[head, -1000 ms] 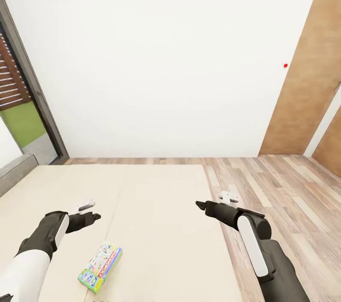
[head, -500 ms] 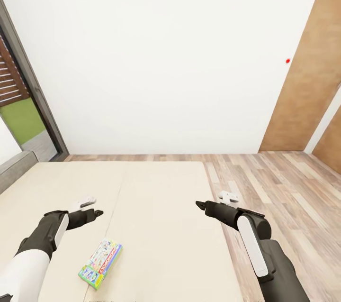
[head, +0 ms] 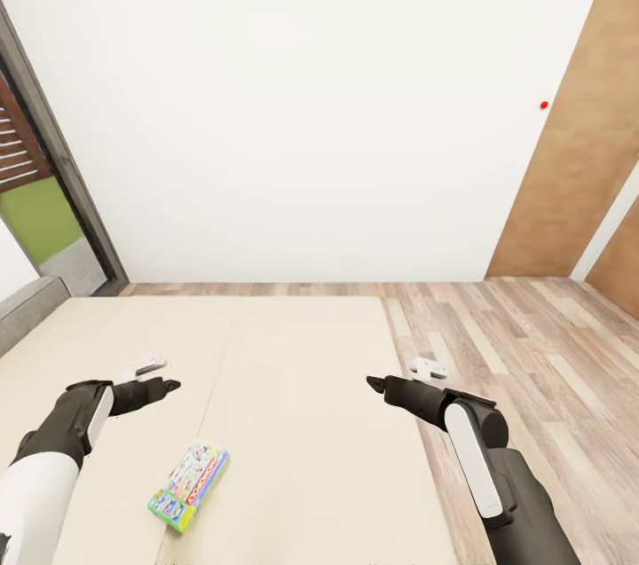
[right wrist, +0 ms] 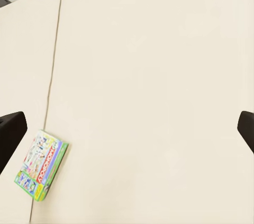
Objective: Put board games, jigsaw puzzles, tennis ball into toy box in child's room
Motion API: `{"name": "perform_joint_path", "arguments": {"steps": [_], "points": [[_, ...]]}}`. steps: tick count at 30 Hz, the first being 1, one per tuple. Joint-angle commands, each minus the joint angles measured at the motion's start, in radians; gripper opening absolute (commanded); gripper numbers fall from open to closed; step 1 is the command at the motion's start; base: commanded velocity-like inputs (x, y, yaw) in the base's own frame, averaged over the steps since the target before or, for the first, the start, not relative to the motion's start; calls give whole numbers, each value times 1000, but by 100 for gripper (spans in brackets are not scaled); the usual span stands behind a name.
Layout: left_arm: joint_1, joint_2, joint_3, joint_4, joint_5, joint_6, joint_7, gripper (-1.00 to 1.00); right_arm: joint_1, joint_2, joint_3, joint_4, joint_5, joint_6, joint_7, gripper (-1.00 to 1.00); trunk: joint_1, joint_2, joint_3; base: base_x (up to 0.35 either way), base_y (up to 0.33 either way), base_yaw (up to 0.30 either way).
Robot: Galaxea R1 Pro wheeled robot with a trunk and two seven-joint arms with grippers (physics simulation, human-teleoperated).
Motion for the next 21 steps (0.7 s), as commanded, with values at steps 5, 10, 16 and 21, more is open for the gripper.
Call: {"name": "perform_joint_path", "arguments": {"steps": [5,10,16,21], "points": [[-89,1,3,25,-9,64,-7,100,-1,-1,-3,-1,-3,4,-2,100,1,-2,-11,0,0,0],[-137,-2,2,76,-10,82,-6,100,-1,-2,-5,-1,-4,4,-1,100,1,-2,-19,0,0,0],[-146,0,0,131,-11,44,-8,100,0,-11,-8,-3,-13,4,34,100,1,-2,-29,0,0,0],[-147,2,-14,165,-11,5,-10,100,0,-19,-12,-10,-58,5,160,100,1,-2,-37,0,0,0]]}}
